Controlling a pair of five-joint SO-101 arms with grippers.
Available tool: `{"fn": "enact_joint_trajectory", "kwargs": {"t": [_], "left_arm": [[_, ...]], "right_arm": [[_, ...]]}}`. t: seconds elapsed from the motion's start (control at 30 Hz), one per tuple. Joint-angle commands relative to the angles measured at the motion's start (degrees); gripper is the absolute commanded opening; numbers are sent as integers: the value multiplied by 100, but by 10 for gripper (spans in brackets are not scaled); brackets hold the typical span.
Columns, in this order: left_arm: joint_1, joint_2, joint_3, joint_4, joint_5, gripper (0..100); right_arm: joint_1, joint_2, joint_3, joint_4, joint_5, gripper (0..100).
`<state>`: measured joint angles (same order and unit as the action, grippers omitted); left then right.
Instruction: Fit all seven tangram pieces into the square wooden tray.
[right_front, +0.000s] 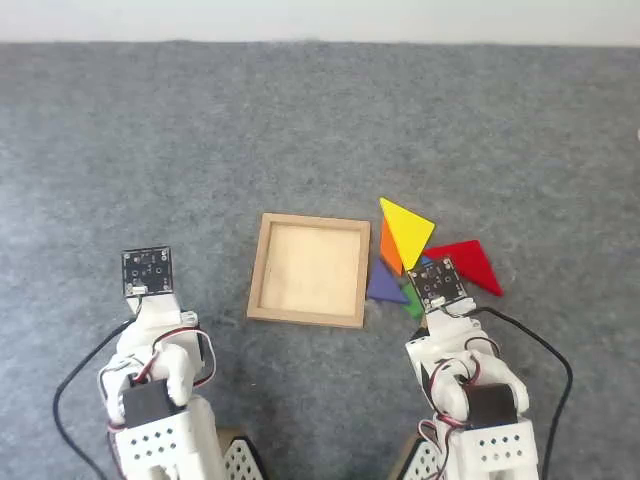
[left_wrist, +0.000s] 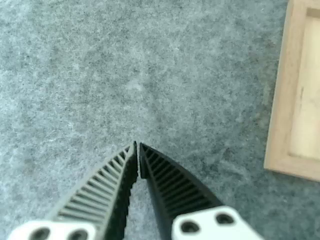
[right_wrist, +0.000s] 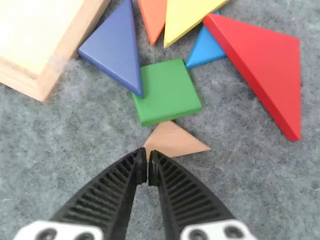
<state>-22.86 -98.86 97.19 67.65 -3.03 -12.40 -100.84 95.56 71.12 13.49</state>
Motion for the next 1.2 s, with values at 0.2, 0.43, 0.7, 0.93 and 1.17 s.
{"fn": "enact_joint_trajectory", "kwargs": {"t": [0.2, 0.43, 0.7, 0.93, 1.17], "left_arm": [[0, 26, -92, -132, 18, 12], [-35, 26, -92, -105, 9, 12], [-35, 26, -92, -132, 0, 12], [-35, 26, -92, -132, 0, 12], [-44, 26, -92, -123, 0, 12]], "right_arm": [[92, 4, -325, -743, 352, 24], [110, 75, -1670, -954, 958, 27], [-620, 1763, -2523, -1323, 800, 105], [-1042, 4734, -3701, -2431, -624, 165], [-752, 6985, -4527, -3020, -1099, 290]]}}
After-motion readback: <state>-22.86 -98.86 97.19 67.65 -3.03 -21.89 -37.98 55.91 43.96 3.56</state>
